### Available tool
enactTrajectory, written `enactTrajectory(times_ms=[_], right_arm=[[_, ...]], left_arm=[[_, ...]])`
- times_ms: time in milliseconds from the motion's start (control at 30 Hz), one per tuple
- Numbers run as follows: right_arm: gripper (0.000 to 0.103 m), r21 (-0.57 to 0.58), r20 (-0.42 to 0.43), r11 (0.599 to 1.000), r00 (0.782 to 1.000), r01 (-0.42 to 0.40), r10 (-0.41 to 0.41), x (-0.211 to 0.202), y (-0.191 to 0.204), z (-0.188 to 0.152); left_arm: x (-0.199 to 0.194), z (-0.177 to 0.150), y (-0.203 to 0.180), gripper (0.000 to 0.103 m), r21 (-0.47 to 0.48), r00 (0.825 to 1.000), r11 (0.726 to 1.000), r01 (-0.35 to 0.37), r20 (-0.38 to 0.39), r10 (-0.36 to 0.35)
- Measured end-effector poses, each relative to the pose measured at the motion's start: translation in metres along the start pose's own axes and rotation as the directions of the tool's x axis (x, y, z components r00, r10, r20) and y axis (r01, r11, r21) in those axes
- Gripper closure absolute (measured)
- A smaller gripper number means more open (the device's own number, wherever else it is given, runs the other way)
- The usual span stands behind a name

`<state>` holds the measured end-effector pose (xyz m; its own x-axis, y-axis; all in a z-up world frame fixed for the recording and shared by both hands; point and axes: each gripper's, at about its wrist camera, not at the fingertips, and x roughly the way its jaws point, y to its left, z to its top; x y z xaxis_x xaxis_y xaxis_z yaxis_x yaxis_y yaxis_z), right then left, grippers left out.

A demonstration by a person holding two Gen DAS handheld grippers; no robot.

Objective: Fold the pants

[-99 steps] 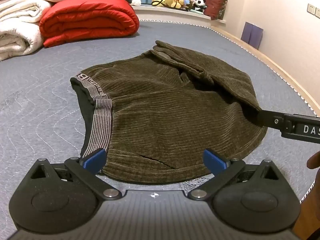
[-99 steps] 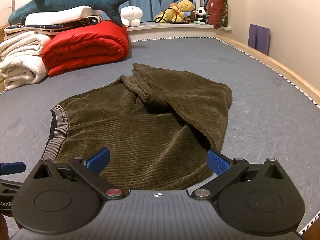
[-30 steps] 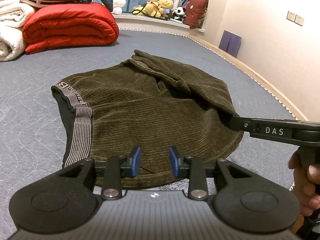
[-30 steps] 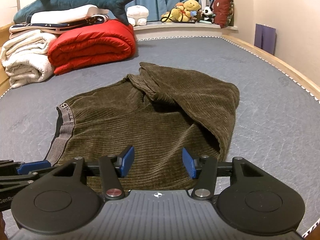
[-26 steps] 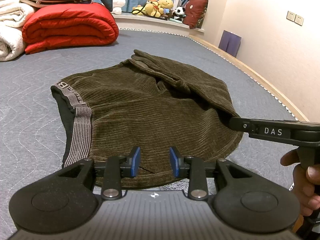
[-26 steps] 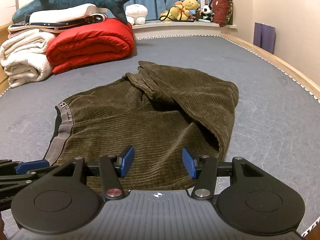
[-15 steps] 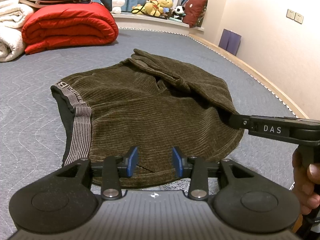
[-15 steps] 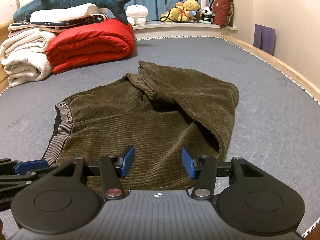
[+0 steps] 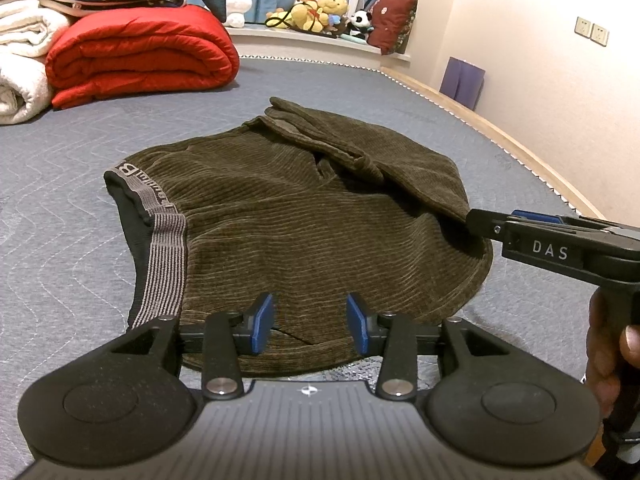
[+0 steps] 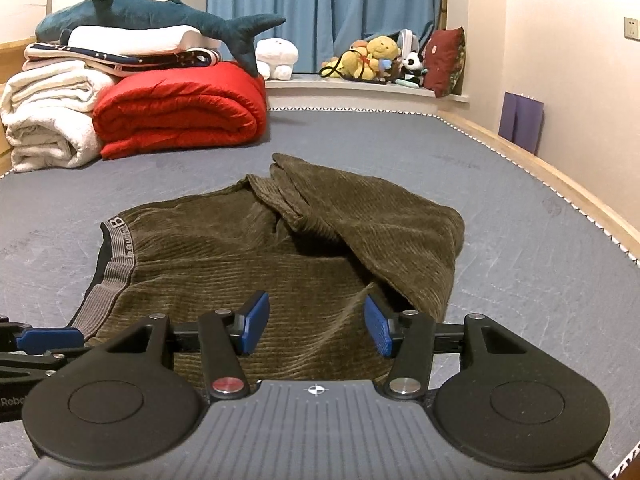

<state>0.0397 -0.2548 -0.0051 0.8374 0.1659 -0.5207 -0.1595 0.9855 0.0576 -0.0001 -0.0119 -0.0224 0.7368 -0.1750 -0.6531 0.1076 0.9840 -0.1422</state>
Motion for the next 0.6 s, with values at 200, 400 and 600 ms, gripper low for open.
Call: enactTrajectory(times_ms=[200,400,600], right_arm=[[0.048,0.007,-0.005,1.0,1.0,-0.024,0.024,0.0,0.0,0.0],[0.048,0.014,-0.026,0.999,0.999,-0.045,0.046,0.002,0.0,0.0],[0.052,0.04,-0.056,0.998,0.997,-0.055,0.057,0.004,-0.003,0.002]], left_arm=[[0.001,-0.001,0.001,0.044,0.001,1.0,1.0,-0.017,0.003,0.017],[-0.001,-0.002,0.007,0.029,0.01,0.99,0.992,-0.122,0.067,0.121],[0.007,0.019,0.057,0.044,-0.146,0.996,0.985,-0.093,-0.01,0.093]])
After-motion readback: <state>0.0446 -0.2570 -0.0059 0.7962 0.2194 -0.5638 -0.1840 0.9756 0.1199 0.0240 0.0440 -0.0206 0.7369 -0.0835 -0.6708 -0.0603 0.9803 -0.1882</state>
